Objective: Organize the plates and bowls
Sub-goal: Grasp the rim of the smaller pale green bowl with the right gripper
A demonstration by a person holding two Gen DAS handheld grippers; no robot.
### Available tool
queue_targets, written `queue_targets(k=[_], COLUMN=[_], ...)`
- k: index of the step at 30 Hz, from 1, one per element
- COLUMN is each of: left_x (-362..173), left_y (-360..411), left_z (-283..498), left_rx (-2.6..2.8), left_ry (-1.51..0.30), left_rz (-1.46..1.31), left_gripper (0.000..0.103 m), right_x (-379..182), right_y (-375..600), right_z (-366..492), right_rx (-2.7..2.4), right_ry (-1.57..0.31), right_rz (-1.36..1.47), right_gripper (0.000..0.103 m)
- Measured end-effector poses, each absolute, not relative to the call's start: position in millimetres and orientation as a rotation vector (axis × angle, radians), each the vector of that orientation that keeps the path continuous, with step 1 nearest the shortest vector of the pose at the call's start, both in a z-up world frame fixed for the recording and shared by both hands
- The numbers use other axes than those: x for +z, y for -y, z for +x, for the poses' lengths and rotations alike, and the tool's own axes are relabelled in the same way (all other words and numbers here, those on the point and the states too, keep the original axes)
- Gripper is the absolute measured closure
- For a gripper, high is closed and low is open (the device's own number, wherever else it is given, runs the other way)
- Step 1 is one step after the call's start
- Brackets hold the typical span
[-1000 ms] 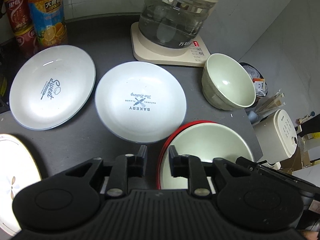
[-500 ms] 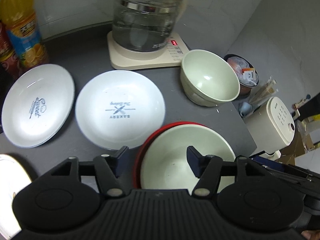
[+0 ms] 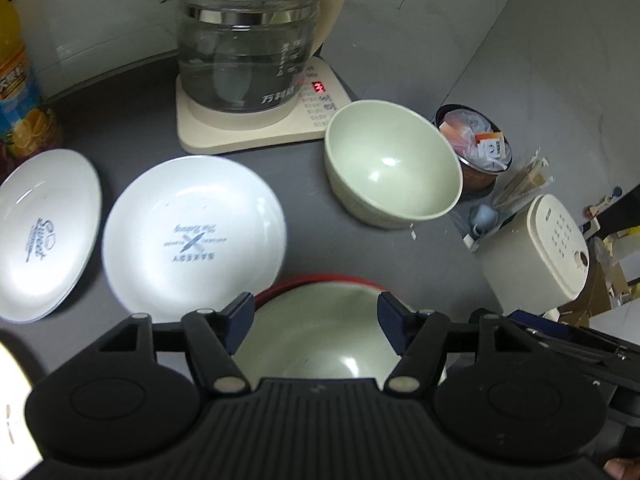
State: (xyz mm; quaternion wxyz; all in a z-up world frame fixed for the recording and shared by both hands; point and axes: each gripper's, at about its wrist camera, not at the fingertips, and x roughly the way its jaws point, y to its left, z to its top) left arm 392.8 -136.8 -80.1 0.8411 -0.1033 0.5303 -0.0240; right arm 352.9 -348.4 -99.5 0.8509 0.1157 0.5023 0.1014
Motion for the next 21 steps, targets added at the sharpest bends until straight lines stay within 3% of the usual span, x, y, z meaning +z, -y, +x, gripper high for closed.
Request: queue_targets(k=[13,21], left_x=[-93,-107], left_y=[155,159], left_z=[442,467], left_rx=[0.020,0.062], left_ry=[-1.069,-1.064], left_rz=[-0.288,-0.322], left_gripper=[0.038,0.045], right_x=[-120,-137], right_y=[371,372], right_z=[416,457], right_rx=[0.245,0.270], right_ry=[-1.066,-1.088], right_rz=[0.257,0.269], right_gripper=[0.045,0.050])
